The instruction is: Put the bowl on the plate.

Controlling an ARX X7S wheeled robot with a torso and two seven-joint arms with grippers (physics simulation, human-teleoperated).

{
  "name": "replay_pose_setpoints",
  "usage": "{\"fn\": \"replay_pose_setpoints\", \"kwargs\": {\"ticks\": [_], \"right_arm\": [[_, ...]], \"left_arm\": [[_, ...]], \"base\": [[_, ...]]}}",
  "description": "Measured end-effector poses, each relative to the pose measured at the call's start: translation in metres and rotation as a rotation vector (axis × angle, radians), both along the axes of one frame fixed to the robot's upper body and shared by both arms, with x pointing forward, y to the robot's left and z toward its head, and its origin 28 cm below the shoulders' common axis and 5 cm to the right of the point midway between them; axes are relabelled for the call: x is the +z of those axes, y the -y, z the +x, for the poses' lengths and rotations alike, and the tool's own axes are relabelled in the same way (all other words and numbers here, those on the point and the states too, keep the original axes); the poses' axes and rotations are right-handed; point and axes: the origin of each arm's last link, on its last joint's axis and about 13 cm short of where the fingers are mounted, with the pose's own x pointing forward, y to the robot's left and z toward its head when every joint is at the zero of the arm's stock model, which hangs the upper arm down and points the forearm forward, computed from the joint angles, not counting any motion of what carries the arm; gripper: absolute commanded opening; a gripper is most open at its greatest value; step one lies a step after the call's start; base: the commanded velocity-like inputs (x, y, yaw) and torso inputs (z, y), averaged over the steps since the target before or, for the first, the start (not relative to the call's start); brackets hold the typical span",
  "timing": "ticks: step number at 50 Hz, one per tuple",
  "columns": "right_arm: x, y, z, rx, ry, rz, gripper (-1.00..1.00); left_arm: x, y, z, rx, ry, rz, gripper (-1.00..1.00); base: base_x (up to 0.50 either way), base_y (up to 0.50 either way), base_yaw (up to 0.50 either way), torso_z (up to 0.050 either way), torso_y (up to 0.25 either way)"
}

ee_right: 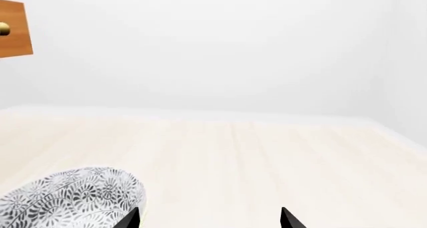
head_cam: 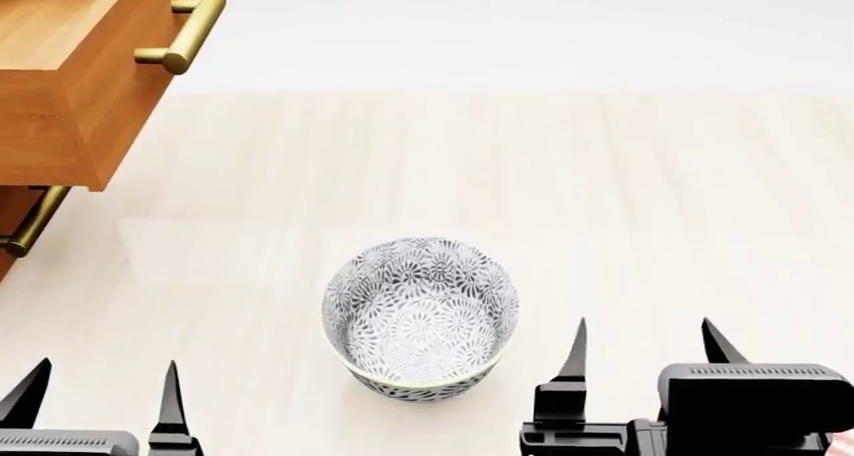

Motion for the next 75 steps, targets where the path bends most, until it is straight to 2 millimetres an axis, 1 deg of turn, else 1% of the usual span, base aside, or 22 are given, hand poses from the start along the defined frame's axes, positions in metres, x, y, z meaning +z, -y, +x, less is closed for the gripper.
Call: {"fn": "replay_pose_setpoints", "kwargs": {"ticks": [9, 18, 35, 56, 65, 75], "right_arm": [[0.009, -0.003, 0.004, 0.023, -0.017, -0.016, 1.0], [0.022, -0.01, 0.011, 0.069, -0.032, -0.049, 1.0], [0.058, -0.021, 0.023, 0.219, -0.069, -0.114, 1.0], [0.102, -0.022, 0.046, 0.34, -0.112, -0.215, 1.0], [0.118, -0.023, 0.055, 0.394, -0.177, -0.256, 1.0], [0.13, -0.031, 0.06, 0.477, -0.282, -0.315, 1.0]], "left_arm": [[0.001, -0.001, 0.0, 0.003, 0.003, -0.001, 1.0], [0.001, -0.002, -0.001, 0.008, 0.007, -0.003, 1.0], [0.004, -0.003, -0.002, 0.017, 0.013, -0.003, 1.0], [0.007, -0.004, -0.001, 0.022, 0.018, -0.001, 1.0], [0.008, -0.004, -0.001, 0.021, 0.02, 0.001, 1.0], [0.009, -0.004, 0.0, 0.021, 0.021, 0.003, 1.0]], "base": [[0.0, 0.0, 0.0, 0.0, 0.0], [0.0, 0.0, 0.0, 0.0, 0.0], [0.0, 0.0, 0.0, 0.0, 0.0], [0.0, 0.0, 0.0, 0.0, 0.0], [0.0, 0.0, 0.0, 0.0, 0.0], [0.0, 0.0, 0.0, 0.0, 0.0]]}}
